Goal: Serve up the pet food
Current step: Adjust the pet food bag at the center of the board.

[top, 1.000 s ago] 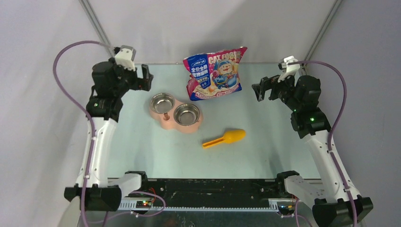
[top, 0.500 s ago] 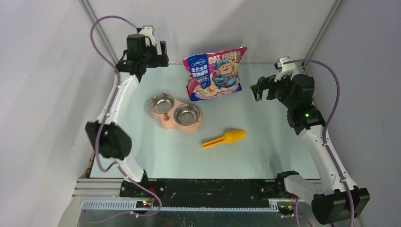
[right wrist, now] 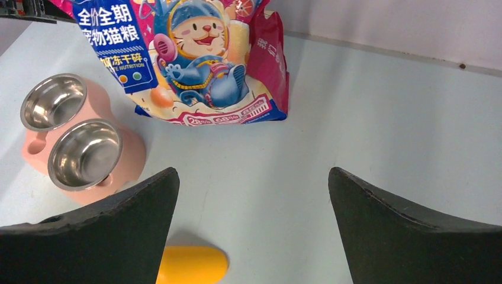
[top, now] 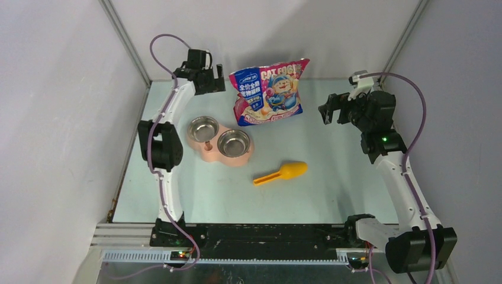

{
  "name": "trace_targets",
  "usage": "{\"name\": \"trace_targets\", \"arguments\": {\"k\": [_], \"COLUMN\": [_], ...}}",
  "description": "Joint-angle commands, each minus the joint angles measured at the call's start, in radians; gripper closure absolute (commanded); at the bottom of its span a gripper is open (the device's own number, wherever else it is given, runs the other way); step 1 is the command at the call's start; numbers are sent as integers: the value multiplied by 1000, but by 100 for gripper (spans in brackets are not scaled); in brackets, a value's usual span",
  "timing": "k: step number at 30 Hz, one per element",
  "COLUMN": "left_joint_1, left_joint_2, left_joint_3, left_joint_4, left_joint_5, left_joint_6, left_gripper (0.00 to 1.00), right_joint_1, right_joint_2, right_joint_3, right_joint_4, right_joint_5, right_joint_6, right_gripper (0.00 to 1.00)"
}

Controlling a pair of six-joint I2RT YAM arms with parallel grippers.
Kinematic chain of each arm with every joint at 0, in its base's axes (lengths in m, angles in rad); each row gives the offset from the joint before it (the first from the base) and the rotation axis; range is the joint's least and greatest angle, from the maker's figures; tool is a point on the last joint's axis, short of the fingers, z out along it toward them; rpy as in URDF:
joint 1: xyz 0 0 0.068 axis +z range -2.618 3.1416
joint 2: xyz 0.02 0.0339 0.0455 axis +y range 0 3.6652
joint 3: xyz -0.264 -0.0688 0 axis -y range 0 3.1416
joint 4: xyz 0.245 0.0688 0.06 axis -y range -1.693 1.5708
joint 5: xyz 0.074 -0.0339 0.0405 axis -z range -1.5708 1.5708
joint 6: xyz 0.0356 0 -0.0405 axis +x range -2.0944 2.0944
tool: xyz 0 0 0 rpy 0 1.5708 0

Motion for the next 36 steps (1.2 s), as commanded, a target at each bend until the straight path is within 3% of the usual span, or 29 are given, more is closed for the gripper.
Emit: {"name": "trace_targets", "arguments": {"k": [1, 9, 23, 36], "left_joint_1": [-31, -65, -81, -166], "left_joint_2": [38, 103, 152, 292], "left_joint_3": [94, 129, 127, 281], "left_joint_4": [5, 4, 7, -16], "left_joint_5": [51, 74, 126, 155], "left_joint_6": [-52, -73, -78, -80], "left_gripper": [2, 2, 2, 2], "right_joint_1": [-52, -126, -138, -189], "right_joint_2": [1, 20, 39, 44], "right_joint_3": [1, -9, -10, -10], "right_joint_4": [38, 43, 44, 38], "right_joint_5": [-51, -125, -147, -189], "right_joint_6": [36, 99, 110, 136], "right_gripper": [0, 0, 0, 0]}}
